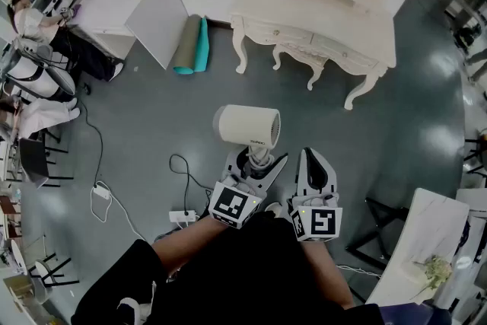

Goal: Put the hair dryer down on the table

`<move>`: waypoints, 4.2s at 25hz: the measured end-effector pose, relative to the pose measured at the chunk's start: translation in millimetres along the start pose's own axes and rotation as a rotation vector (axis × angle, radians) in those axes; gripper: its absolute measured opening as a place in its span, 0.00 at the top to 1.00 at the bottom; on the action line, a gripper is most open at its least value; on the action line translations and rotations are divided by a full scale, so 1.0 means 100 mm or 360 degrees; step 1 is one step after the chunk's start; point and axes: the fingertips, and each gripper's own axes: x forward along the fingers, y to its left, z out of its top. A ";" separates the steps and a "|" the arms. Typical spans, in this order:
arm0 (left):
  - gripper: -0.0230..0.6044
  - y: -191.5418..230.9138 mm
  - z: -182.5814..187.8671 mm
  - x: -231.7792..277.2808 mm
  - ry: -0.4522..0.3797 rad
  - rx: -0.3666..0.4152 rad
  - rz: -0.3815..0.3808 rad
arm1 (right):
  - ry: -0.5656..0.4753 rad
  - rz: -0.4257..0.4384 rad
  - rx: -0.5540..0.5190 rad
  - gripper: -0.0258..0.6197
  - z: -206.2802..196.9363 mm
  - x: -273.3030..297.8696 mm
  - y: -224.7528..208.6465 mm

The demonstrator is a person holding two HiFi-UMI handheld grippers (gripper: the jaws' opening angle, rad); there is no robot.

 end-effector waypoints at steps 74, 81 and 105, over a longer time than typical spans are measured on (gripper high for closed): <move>0.50 2.50 0.30 2.34 0.0072 0.0055 0.0055 | 0.0046 -0.0100 0.0062 0.93 0.20 3.18 -1.66; 0.50 2.42 0.36 2.90 0.0076 0.0039 0.0085 | 0.0071 -0.0054 0.0106 0.93 0.21 3.37 -2.15; 0.50 2.13 0.43 3.72 0.0046 0.0056 0.0117 | 0.0215 -0.0022 0.0181 0.93 -0.01 3.36 -2.95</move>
